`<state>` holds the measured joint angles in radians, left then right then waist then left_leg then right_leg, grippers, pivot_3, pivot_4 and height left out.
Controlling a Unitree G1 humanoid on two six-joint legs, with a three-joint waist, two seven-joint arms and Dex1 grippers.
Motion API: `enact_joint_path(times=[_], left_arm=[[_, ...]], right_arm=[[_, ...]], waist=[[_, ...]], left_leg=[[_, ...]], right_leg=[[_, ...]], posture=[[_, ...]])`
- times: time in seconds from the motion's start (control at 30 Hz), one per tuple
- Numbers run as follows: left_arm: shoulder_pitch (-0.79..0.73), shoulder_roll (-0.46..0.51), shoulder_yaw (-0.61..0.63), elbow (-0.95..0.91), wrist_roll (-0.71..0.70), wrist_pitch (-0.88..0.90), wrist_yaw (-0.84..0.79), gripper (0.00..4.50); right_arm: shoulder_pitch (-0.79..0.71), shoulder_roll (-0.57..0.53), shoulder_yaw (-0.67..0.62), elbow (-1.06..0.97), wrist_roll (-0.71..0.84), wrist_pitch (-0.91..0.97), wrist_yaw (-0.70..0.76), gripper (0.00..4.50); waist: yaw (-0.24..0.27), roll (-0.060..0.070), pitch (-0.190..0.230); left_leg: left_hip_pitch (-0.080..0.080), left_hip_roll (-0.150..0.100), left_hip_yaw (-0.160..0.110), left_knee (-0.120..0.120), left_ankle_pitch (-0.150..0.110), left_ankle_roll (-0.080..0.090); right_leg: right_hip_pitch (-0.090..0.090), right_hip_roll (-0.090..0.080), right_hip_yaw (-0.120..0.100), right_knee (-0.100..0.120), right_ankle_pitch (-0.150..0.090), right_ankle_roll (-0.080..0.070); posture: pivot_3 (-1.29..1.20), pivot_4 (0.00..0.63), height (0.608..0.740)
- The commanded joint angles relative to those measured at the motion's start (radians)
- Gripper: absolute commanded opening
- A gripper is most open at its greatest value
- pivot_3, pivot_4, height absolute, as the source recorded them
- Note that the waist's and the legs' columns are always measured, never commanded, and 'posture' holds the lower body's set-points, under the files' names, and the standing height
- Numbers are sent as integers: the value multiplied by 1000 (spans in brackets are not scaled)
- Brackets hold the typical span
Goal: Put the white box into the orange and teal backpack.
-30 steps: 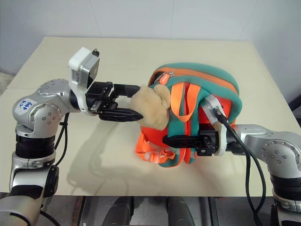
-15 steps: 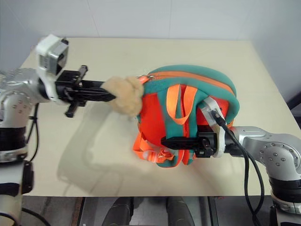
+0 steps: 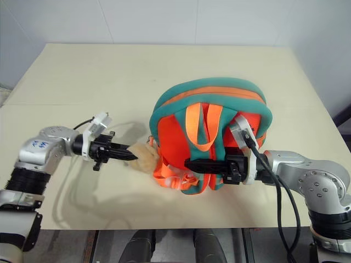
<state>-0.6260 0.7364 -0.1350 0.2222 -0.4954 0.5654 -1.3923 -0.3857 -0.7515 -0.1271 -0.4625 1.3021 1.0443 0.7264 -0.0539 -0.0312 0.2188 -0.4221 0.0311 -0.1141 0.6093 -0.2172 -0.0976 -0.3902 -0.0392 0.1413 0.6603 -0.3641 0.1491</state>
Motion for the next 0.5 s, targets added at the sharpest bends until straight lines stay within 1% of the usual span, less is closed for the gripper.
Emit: enact_joint_path(times=[0.03, 0.07, 0.17, 0.2, 0.27, 0.33, 0.37, 0.5], left_arm=[[23, -3, 80, -102, -30, -11, 46, 366], [27, -2, 97, -123, -41, -9, 52, 366], [43, 3, 169, -203, -83, 6, 83, 366], [49, 5, 187, -224, -85, 12, 104, 358], [58, 5, 207, -252, -75, 3, 134, 358], [81, 13, 242, -280, -88, -3, 141, 1002], [93, 18, 256, -291, -93, -3, 145, 1233], [151, 52, 311, -317, -107, -1, 146, 2528]], right_arm=[[-10, 12, -6, -47, -74, -67, -29, 2], [-9, 11, -6, -53, -99, -81, -27, 2], [-8, 4, 2, -69, -237, -174, -17, 2], [-7, 0, 2, -72, -266, -196, -5, 730], [-5, -1, 5, -77, -340, -267, 27, 1327], [3, -8, -8, -82, -382, -303, 39, 2017], [13, -18, -20, -84, -394, -310, 45, 2329], [79, -86, -85, -82, -398, -314, 104, 3647]], waist=[[1, 0, 0], [1, 0, 0], [1, 0, 0], [2, 0, 0], [3, 0, 0], [3, 0, 0], [2, 0, 0], [5, 0, 0]], left_leg=[[0, 0, 0, 0, 0, 0], [0, 0, 0, 1, 0, 0], [0, 0, 0, 1, 0, 0], [0, 0, 0, 1, 0, 0], [0, 0, 0, 1, 0, 0], [0, -1, 0, 1, 0, 0], [0, -1, 0, 1, 0, 0], [0, -1, 0, 0, 0, 0]], right_leg=[[0, 0, 0, 0, 0, 0], [0, 0, 0, 0, 0, 0], [0, 0, 0, 0, 0, 0], [0, 0, 0, 0, 0, 0], [0, 0, 0, 0, 0, 0], [0, 0, 0, 0, 0, 0], [0, 0, 0, 0, 0, 0], [0, -1, 0, 0, 0, 0]], posture=[[0, 150, 740], [0, 150, 740], [0, 150, 740], [0, 150, 740], [0, 150, 740], [0, 150, 740], [0, 150, 740], [0, 150, 740]])
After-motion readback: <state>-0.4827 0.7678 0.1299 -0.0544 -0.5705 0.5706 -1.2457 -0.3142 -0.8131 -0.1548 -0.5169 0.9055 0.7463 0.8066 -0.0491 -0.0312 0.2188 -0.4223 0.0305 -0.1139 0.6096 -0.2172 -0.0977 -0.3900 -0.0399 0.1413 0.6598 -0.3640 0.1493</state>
